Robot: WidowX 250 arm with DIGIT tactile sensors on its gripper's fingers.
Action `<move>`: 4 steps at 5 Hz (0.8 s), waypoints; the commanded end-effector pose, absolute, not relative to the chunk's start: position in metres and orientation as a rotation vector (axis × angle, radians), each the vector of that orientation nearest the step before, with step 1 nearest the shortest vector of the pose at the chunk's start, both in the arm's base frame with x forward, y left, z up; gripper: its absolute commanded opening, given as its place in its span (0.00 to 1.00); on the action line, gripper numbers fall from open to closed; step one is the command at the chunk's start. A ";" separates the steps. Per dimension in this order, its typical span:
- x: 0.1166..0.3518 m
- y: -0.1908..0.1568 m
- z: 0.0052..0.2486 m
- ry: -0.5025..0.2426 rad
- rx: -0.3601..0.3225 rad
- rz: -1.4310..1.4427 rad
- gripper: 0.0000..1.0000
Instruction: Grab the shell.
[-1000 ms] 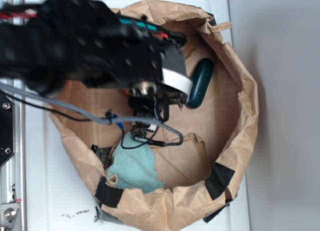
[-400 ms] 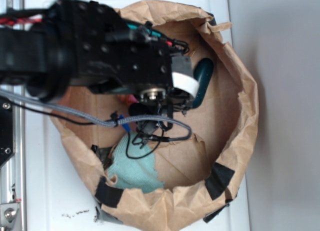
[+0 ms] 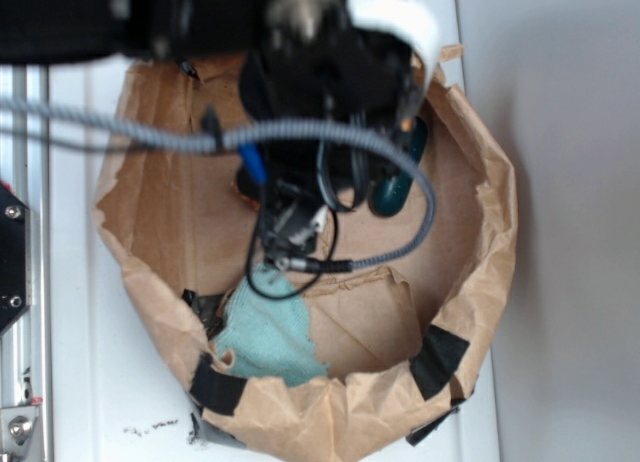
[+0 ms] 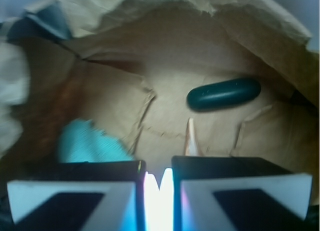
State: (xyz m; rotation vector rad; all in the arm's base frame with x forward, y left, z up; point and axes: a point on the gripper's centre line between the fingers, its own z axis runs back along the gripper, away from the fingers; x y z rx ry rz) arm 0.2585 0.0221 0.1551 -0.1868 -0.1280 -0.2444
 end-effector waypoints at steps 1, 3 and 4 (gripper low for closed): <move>0.253 0.036 0.175 -0.197 -0.132 -0.262 1.00; 0.239 0.043 0.123 -0.177 -0.039 -0.305 1.00; 0.239 0.043 0.123 -0.177 -0.039 -0.305 1.00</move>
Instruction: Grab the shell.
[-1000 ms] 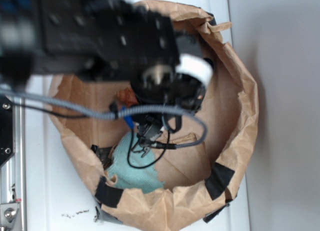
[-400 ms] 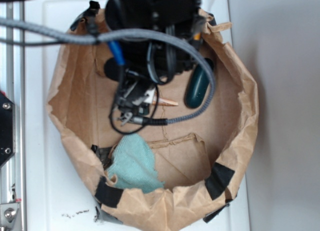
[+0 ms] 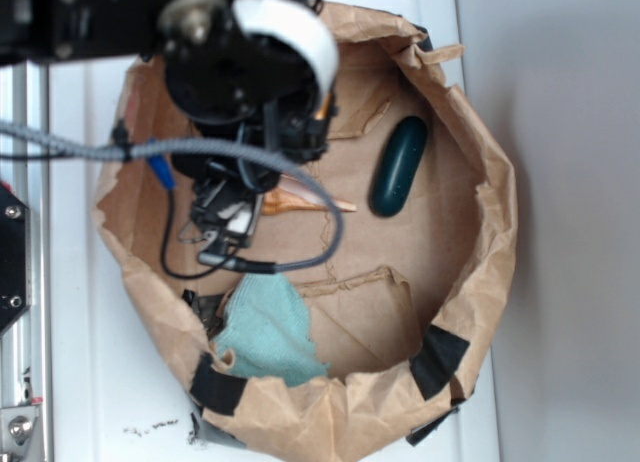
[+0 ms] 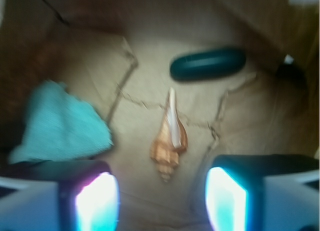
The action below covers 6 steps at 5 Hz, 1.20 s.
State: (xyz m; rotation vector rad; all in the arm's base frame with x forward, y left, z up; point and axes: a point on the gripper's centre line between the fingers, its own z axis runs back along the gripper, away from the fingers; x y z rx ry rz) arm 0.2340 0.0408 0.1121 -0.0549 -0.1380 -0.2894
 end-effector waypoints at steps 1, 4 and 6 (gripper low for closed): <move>0.239 0.043 0.123 -0.177 -0.039 -0.305 1.00; 0.251 0.047 0.098 -0.208 -0.100 -0.324 1.00; 0.251 0.045 0.064 -0.360 0.023 -0.311 1.00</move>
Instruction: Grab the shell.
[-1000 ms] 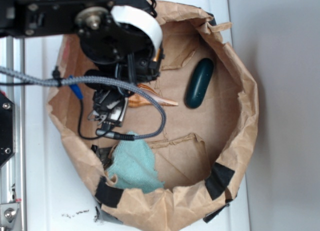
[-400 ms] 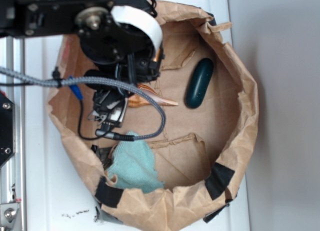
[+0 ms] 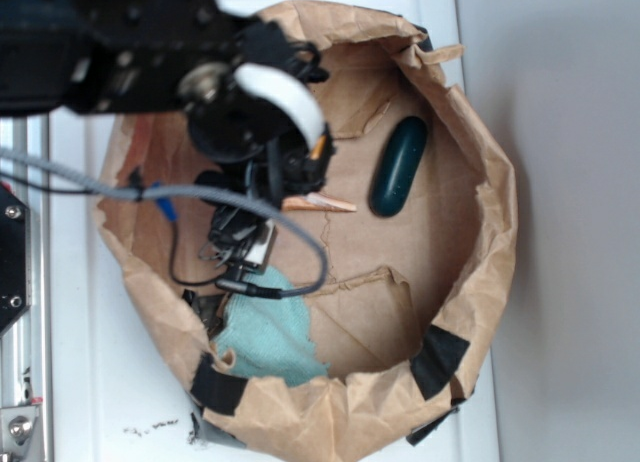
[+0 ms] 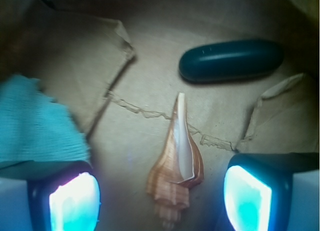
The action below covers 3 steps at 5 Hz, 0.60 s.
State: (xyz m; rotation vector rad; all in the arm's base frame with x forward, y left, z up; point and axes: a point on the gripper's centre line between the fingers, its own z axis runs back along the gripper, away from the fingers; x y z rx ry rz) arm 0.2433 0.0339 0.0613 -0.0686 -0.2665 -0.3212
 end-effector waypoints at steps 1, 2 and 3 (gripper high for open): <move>0.246 0.042 0.052 -0.324 0.028 -0.353 1.00; 0.241 0.034 0.031 -0.311 0.073 -0.397 1.00; 0.240 0.033 0.022 -0.335 0.101 -0.399 0.72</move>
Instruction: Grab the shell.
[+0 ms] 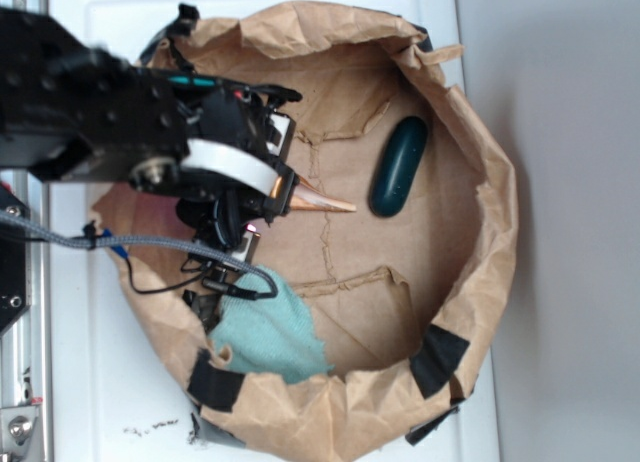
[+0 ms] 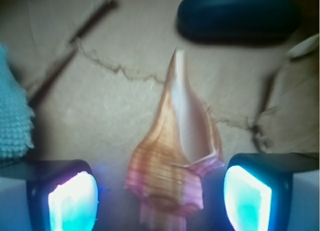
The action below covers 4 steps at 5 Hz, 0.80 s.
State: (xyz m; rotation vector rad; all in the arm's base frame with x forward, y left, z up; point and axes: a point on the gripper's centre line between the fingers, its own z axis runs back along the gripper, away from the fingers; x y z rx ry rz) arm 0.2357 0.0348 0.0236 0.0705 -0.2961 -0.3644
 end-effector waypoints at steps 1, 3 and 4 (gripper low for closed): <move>0.241 0.033 0.021 -0.343 0.096 -0.386 0.00; 0.245 0.033 0.022 -0.359 0.088 -0.378 0.00; 0.248 0.034 0.049 -0.357 0.042 -0.333 0.00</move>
